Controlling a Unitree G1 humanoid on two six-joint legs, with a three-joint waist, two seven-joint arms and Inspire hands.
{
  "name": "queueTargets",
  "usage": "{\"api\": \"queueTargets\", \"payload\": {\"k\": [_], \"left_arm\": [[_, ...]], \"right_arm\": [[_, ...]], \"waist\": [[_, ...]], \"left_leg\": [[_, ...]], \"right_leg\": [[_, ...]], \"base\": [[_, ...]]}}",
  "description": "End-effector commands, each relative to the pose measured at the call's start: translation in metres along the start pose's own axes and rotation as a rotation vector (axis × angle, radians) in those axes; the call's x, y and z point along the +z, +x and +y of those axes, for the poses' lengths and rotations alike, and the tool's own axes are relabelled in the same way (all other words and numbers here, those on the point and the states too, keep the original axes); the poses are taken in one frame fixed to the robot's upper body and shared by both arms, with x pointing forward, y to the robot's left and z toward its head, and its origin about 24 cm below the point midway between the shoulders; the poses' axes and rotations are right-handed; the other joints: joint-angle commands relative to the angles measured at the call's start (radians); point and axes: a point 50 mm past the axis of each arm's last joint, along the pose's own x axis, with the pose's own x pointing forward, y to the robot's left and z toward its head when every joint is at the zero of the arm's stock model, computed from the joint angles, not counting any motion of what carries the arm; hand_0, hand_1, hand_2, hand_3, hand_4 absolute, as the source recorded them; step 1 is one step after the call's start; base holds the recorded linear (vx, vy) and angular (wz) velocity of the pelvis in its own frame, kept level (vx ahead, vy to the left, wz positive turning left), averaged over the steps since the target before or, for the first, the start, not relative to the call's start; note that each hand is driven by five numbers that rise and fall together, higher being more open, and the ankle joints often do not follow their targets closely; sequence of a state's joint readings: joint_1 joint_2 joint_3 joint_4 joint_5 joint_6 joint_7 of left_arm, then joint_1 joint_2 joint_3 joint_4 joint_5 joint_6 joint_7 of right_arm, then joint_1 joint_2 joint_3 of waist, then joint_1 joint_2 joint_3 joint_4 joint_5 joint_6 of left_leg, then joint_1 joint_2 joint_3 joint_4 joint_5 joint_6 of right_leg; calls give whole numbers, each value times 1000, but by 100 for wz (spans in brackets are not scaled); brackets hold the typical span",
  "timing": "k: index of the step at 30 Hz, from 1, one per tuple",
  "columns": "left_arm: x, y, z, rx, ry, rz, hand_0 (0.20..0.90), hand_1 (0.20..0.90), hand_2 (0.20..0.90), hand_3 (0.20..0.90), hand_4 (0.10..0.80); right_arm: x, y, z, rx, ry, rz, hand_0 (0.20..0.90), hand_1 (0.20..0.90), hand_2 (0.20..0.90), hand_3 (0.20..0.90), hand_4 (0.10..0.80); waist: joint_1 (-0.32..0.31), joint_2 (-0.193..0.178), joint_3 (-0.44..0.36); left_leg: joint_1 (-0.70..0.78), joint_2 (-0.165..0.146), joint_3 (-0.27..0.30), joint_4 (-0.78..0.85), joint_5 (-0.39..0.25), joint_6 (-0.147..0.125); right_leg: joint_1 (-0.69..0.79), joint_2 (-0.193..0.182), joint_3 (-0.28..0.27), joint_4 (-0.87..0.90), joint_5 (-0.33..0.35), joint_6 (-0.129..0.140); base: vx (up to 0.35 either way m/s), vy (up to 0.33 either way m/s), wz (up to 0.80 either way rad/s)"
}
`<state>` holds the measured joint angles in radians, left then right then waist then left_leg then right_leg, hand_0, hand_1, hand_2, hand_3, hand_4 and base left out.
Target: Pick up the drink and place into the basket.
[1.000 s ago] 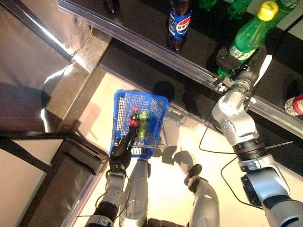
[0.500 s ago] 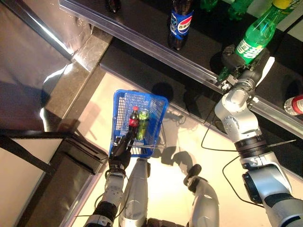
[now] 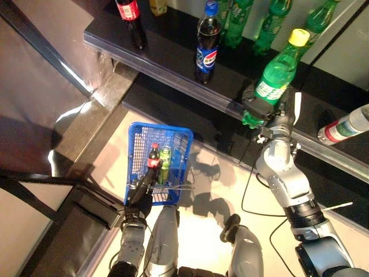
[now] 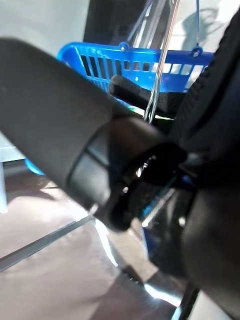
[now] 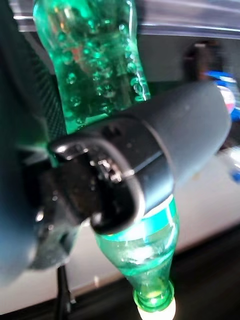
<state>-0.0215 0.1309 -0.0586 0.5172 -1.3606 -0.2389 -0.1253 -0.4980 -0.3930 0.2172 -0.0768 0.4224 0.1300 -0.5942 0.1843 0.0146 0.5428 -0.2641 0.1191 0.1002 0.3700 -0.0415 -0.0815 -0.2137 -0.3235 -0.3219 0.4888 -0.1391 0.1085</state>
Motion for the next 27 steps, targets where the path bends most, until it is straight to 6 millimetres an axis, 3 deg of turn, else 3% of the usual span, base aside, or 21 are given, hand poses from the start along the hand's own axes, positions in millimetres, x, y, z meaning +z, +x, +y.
{"api": "queueTargets", "payload": {"k": [1, 7, 16, 27], "left_arm": [[58, -11, -83, -586, 73, -219, 300, 300, 300, 200, 100], [63, -21, -110, -731, 103, -200, 300, 300, 300, 200, 100], [61, -43, -151, -1000, 119, -109, 300, 300, 300, 200, 100], [52, -67, -193, -1295, 120, -2, 300, 300, 300, 200, 100]], "right_arm": [[105, -12, 20, 193, 133, -495, 300, 300, 300, 200, 100], [95, -29, 34, 320, 183, -443, 300, 300, 300, 200, 100], [65, -44, 58, 478, 251, -248, 300, 300, 300, 200, 100], [46, -48, 88, 487, 277, -122, 300, 300, 300, 200, 100]], "waist": [[3, 39, -79], [5, 49, -119], [42, 63, -165], [120, 54, -161]], "left_leg": [[79, -15, -44, -56, 29, -13], [120, -17, -49, -115, 55, -20], [151, -34, -88, -198, 96, -25], [142, -66, -163, -202, 103, -25]], "right_leg": [[80, 4, -13, 113, -89, -41], [113, 14, -26, 82, -80, -38], [170, 23, -72, 9, -60, -25], [219, 17, -150, -10, -57, -19]], "base": [[0, 0, 0], [2, 0, 1], [-2, -6, 11], [-1, -52, 19]]}}
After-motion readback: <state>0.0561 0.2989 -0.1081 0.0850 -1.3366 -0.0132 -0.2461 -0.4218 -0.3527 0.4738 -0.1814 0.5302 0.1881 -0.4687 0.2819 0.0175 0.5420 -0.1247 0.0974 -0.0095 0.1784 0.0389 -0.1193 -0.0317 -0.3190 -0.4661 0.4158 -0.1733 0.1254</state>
